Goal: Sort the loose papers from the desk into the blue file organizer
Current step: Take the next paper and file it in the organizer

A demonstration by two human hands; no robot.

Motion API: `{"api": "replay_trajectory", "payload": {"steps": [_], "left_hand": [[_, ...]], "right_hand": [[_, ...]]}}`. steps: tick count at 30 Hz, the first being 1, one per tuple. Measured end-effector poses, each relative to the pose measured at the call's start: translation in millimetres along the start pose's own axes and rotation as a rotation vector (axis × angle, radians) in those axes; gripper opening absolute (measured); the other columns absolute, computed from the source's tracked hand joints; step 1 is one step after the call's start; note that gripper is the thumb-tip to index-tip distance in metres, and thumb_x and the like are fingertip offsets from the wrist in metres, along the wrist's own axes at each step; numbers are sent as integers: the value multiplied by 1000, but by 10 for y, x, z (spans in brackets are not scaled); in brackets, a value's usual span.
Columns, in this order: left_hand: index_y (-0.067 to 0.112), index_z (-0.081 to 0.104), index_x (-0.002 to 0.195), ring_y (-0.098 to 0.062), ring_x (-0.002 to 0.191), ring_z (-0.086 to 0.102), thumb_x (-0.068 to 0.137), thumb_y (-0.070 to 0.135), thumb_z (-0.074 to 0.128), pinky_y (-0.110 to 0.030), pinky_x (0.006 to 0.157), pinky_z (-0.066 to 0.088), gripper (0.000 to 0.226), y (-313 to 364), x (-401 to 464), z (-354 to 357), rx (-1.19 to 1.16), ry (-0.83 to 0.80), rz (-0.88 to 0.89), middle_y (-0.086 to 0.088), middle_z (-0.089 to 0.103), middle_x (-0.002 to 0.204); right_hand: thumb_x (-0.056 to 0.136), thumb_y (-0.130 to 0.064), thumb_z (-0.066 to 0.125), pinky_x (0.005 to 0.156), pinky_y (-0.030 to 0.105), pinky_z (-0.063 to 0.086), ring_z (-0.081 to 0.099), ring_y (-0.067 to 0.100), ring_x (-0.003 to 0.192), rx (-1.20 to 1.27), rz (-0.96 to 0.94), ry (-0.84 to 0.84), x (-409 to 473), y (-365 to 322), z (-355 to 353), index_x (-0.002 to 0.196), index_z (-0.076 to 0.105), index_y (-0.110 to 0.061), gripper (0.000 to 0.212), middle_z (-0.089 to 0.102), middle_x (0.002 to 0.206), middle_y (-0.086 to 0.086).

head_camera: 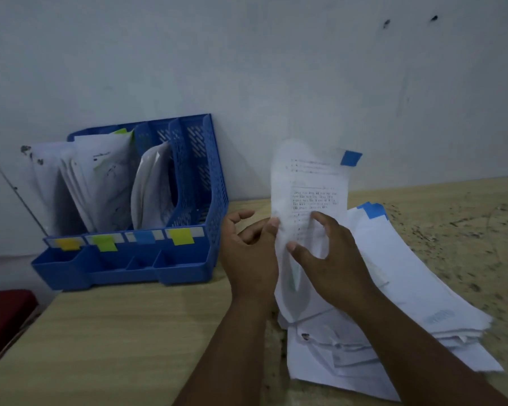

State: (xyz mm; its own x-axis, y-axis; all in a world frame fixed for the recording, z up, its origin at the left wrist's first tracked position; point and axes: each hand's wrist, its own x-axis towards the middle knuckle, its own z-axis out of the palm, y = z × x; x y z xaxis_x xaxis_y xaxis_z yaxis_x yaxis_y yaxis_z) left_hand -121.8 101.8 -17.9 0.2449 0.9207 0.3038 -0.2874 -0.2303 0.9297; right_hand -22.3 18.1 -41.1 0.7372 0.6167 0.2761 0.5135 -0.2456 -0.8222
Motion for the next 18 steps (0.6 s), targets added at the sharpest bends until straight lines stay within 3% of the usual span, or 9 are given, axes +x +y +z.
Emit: {"api": "replay_trajectory", "payload": {"steps": [2, 5, 7, 11, 14, 18], "left_hand": [[26, 61, 112, -8, 77, 72, 84, 16, 81, -22, 73, 59, 36, 4, 52, -21, -21, -45, -68, 3, 76, 78], [31, 69, 119, -7, 90, 70, 89, 19, 77, -25, 82, 59, 33, -16, 121, -32, 20, -134, -143, 9, 75, 90], [34, 74, 112, -6, 100, 71, 93, 19, 71, -29, 87, 59, 24, 7, 149, -41, 33, -132, -146, 14, 76, 103], [38, 75, 98, -12, 98, 73, 96, 22, 68, -34, 84, 61, 17, 195, 241, -123, -6, -54, -73, 10, 78, 100], [32, 77, 96, -16, 97, 73, 95, 24, 69, -40, 85, 61, 11, 369, 336, -234, -87, 14, -21, 6, 78, 98], [27, 76, 99, -15, 92, 74, 95, 25, 69, -32, 75, 62, 8, 591, 458, -396, -165, 90, 15, 6, 78, 96]], "right_hand": [[84, -60, 68, 113, 36, 37, 38, 11, 138, 35, -28, -42, 5, -26, 51, 149, 32, -42, 77, 37, 154, -15], [84, -57, 71, 113, 43, 42, 43, 12, 137, 94, -52, -117, 0, -79, 134, 149, 31, -44, 78, 39, 154, -18], [83, -56, 72, 112, 45, 43, 45, 13, 137, 110, -65, -160, -10, -133, 169, 149, 32, -44, 78, 40, 154, -18], [76, -71, 64, 111, 32, 36, 40, 2, 130, 54, -117, -108, 25, -278, 145, 145, 36, -45, 79, 40, 149, -20], [76, -82, 54, 113, 44, 37, 38, 12, 137, 19, -94, -9, 124, -376, 95, 138, 40, -52, 71, 40, 150, -13], [76, -82, 52, 113, 59, 33, 31, 29, 144, 63, 53, -6, 320, -510, 140, 140, 22, -62, 74, 26, 159, -2]]}}
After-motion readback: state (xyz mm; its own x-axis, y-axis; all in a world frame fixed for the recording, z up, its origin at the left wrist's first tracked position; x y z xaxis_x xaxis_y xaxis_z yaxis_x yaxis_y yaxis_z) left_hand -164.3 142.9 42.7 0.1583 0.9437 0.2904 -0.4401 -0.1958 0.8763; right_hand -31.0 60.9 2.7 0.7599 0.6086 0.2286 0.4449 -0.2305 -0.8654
